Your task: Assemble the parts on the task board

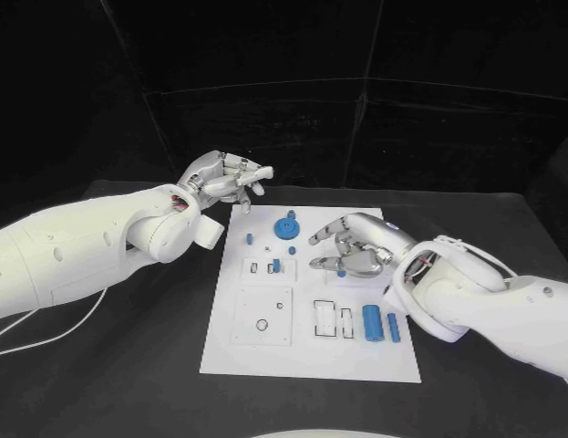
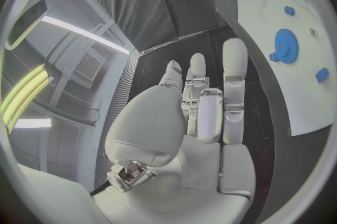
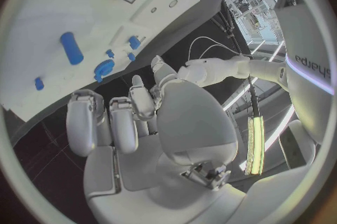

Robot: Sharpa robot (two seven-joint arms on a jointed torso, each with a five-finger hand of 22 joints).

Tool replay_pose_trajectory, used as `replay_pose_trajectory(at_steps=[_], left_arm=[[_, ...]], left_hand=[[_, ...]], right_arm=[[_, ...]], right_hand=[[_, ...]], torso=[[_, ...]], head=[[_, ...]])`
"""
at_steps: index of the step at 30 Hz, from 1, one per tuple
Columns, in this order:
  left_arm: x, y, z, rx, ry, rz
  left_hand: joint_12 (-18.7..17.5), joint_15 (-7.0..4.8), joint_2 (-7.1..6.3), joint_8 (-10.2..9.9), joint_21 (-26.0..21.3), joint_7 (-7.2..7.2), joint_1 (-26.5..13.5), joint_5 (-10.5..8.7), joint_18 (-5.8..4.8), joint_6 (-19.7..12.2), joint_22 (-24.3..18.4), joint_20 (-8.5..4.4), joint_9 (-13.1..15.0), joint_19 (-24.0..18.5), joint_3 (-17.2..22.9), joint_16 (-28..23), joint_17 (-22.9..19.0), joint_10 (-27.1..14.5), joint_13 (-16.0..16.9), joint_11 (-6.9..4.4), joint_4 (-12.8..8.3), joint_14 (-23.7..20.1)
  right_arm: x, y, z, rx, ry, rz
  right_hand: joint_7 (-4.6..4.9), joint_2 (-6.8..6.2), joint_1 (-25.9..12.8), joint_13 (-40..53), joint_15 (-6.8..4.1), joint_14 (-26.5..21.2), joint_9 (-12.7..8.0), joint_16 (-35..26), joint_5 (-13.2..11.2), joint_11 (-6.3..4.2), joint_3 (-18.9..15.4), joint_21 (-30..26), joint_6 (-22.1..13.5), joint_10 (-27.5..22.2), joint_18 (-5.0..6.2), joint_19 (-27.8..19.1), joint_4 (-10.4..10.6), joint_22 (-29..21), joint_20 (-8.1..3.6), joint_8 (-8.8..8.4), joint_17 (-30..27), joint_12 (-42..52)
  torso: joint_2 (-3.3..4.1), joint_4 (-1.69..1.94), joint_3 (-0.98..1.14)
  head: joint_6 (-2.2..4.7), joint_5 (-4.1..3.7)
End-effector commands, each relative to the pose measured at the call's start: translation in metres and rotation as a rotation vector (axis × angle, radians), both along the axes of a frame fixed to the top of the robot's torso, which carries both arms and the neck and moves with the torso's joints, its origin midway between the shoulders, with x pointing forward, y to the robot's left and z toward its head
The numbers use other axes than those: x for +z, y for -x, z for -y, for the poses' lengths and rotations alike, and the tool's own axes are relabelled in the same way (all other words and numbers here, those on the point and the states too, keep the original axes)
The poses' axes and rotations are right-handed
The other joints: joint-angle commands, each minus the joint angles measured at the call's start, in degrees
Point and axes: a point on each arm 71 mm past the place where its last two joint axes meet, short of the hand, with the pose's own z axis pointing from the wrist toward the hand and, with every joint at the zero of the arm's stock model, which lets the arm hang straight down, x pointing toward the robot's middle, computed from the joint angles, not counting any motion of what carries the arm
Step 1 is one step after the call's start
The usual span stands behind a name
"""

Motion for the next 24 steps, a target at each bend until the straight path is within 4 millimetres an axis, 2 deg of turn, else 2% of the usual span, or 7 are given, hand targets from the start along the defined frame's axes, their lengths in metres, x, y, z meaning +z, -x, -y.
replay_pose_trajectory(at_steps=[1, 4, 7, 13, 16, 21, 24], left_arm=[[-0.012, 0.005, 0.003, -0.081, -0.243, -0.095], [-0.021, 0.01, 0.003, -0.127, -0.395, -0.18], [-0.029, 0.015, 0.004, -0.175, -0.566, -0.25], [-0.04, 0.019, 0.011, -0.222, -0.802, -0.314], [-0.045, 0.019, 0.016, -0.229, -0.898, -0.328], [-0.052, 0.018, 0.026, -0.245, -1.025, -0.343], [-0.053, 0.016, 0.032, -0.254, -1.07, -0.341]], left_hand=[[6.5, -0.28, 1.0, 1.9, 9.9, -0.36, -1.2, -0.43, -1.48, 0.0, 11.2, -0.36, 1.7, 0.8, -0.1, 6.8, 10.3, -2.4, 5.9, -0.6, 0.6, 4.1], [20.3, -0.61, 1.62, 4.6, 19.1, -0.69, -2.3, -0.71, -2.46, -1.6, 21.8, -0.51, 4.6, 1.3, -0.3, 10.7, 15.2, -5.1, 19.5, -0.92, 1.5, 5.4], [26.3, -0.69, 2.63, 5.9, 26.3, -0.52, -3.4, -0.37, -3.71, -3.2, 31.3, -0.59, 6.2, 4.4, -0.4, 12.0, 16.9, -6.0, 25.8, -1.05, 2.8, 6.0], [29.0, -0.65, 3.76, 7.6, 25.4, -0.39, -4.5, -0.48, -3.16, -5.2, 29.2, -0.59, 8.2, 4.1, -0.2, 12.0, 17.0, -8.1, 28.8, -0.96, 4.5, 6.0], [31.6, -0.65, 3.71, 8.9, 27.9, -0.49, -6.0, -0.52, -3.82, -5.8, 33.0, -0.54, 9.5, 5.0, -0.9, 12.0, 17.0, -7.9, 31.6, -1.0, 5.8, 6.0], [40.8, -0.98, 3.77, 13.9, 31.6, -1.32, -10.2, -0.37, -4.66, -6.0, 38.5, -0.8, 13.6, 6.0, -3.5, 12.0, 17.0, -4.6, 41.4, -1.68, 6.0, 6.0], [42.7, -1.16, 4.14, 16.1, 32.3, -1.57, -11.2, -0.29, -4.79, -7.1, 39.5, -0.98, 15.8, 6.0, -4.6, 12.0, 17.0, -4.4, 43.4, -1.89, 6.0, 6.0]], right_arm=[[0.012, -0.002, 0.01, 0.045, -0.147, -0.09], [0.025, -0.014, 0.029, 0.0, -0.184, -0.103], [0.035, -0.026, 0.047, -0.048, -0.215, -0.106], [0.046, -0.043, 0.061, -0.098, -0.235, -0.086], [0.047, -0.05, 0.065, -0.114, -0.236, -0.08], [0.047, -0.057, 0.067, -0.136, -0.231, -0.082], [0.047, -0.06, 0.068, -0.149, -0.223, -0.084]], right_hand=[[-0.1, 0.06, 0.7, 0.0, -0.3, 4.2, 0.0, -0.5, 0.6, -0.53, -0.3, -0.4, 0.6, 0.0, 0.62, -0.4, -0.3, -0.4, -0.04, 0.52, 7.9, 0.0], [-0.21, 0.28, 1.2, 0.0, -0.42, 3.9, 0.1, -1.1, 0.9, -0.64, -0.5, -1.2, 0.9, 0.0, 0.93, -1.1, -0.5, -1.9, -0.15, 0.88, 6.7, -0.1], [-0.26, 0.54, 1.5, -0.2, -0.51, 3.7, 0.0, -1.7, 1.4, -0.71, -0.7, -1.9, 1.0, -0.1, 1.18, -1.8, -0.5, -3.3, -0.25, 1.08, 5.8, -0.2], [-0.27, 0.72, 1.8, -0.6, -0.56, 3.5, -0.1, -2.2, 1.8, -0.73, -1.0, -2.5, 1.0, -0.4, 1.4, -2.3, -0.6, -4.4, -0.32, 1.19, 5.0, -0.7], [-0.27, 0.76, 1.8, -0.7, -0.57, 3.5, -0.1, -2.3, 1.8, -0.74, -1.0, -2.6, 1.0, -0.5, 1.43, -2.4, -0.6, -4.6, -0.33, 1.21, 4.9, -0.8], [-0.28, 0.78, 1.7, -0.9, -0.59, 3.4, -0.1, -2.5, 1.9, -0.74, -1.3, -2.9, 0.9, -0.7, 1.53, -2.6, -0.5, -5.1, -0.36, 1.28, 4.5, -1.0], [-0.31, 0.65, 1.4, -1.0, -0.61, 3.4, -0.2, -2.7, 1.8, -0.76, -1.7, -3.2, 0.9, -0.7, 1.6, -2.8, -0.3, -5.5, -0.39, 1.38, 4.2, -1.0]], torso=[[-0.79, -0.12, 0.24], [-1.34, -0.15, 0.47], [-1.83, -0.07, 0.68], [-2.7, 0.02, 1.1], [-3.01, 0.1, 1.2], [-3.29, 0.15, 1.23], [-3.3, 0.15, 1.23]], head=[[-0.15, 0.22], [-0.27, 0.4], [-0.36, 0.57], [-0.78, 0.9], [-0.97, 0.84], [-1.29, 0.99], [-1.32, 1.0]])
